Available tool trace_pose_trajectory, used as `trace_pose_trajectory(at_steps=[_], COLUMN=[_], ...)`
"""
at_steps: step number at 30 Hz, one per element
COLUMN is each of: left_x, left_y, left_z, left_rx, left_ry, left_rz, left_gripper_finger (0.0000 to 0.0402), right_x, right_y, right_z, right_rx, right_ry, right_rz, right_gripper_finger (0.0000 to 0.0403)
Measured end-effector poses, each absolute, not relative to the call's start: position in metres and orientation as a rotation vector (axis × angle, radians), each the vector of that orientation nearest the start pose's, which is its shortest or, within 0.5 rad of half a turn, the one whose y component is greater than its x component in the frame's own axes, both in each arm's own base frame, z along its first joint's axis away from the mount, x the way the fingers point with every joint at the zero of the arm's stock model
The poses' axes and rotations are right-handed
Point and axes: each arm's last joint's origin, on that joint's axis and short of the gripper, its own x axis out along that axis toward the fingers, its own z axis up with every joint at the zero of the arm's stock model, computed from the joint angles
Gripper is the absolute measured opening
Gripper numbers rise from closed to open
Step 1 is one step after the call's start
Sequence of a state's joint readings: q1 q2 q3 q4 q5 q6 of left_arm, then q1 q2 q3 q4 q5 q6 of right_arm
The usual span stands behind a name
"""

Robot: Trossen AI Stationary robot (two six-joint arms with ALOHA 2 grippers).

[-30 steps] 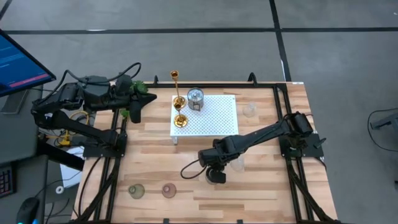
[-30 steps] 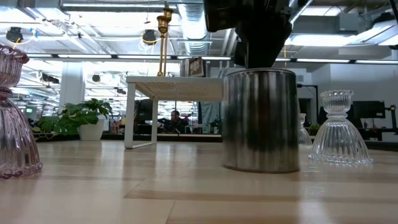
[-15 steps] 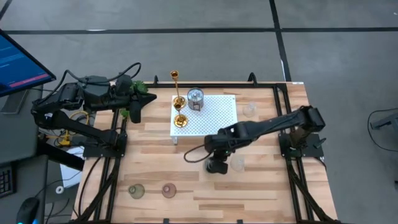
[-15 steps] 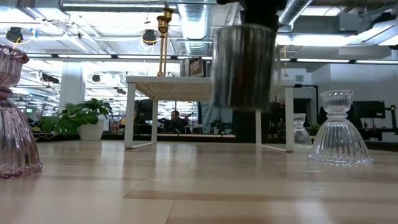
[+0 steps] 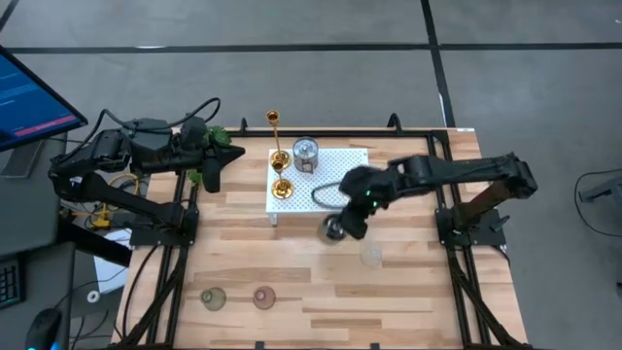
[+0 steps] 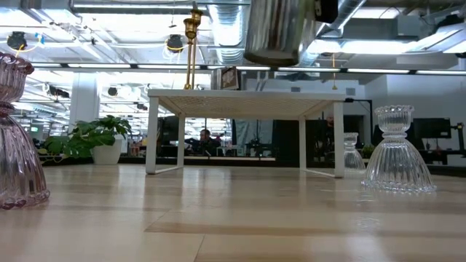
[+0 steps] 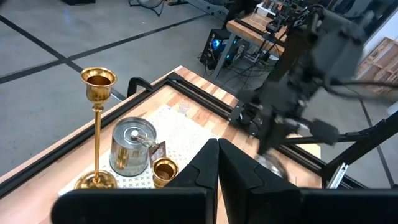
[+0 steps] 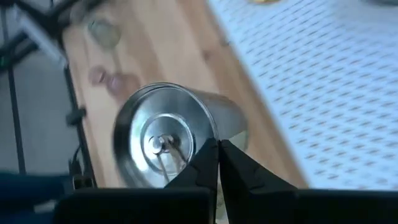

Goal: Pick & Place candle stick holders
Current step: Put the silver scented candle on the shelf

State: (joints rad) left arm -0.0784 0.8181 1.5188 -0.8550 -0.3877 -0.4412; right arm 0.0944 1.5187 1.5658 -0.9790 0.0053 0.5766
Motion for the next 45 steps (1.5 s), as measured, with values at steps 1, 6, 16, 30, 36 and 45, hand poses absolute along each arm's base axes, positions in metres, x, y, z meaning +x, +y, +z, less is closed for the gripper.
trace_pose_trajectory(at_steps=[1,6,16,30,36,45], left_x=[0.082,0.082,0.082,0.082,0.082,0.082], left_y=[0.005,0.005,0.005,0.005,0.005,0.005], left_z=[0.486,0.486,0.486,0.486,0.486,0.486], left_rx=[-0.401,-0.402,-0.402,-0.402,-0.402,-0.405], left_ry=[0.080,0.078,0.076,0.075,0.075,0.073], left_rz=[0.336,0.336,0.337,0.339,0.341,0.343], left_gripper_finger=[0.0010,0.0010,0.0010,0.0010,0.0010,0.0010], right_x=[0.304,0.307,0.325,0.300,0.291,0.282], right_y=[0.022,-0.009,-0.045,-0.028,-0.067,-0.111], right_z=[0.363,0.367,0.365,0.408,0.396,0.362], right_rx=[0.501,0.544,0.574,0.346,0.211,0.150], right_ry=[0.914,0.834,0.731,0.650,0.688,0.798], right_rz=[-0.209,-0.281,-0.288,-0.478,-0.707,-0.753], right_gripper_finger=[0.0000,0.0000,0.0001,0.0000,0.0000,0.0000])
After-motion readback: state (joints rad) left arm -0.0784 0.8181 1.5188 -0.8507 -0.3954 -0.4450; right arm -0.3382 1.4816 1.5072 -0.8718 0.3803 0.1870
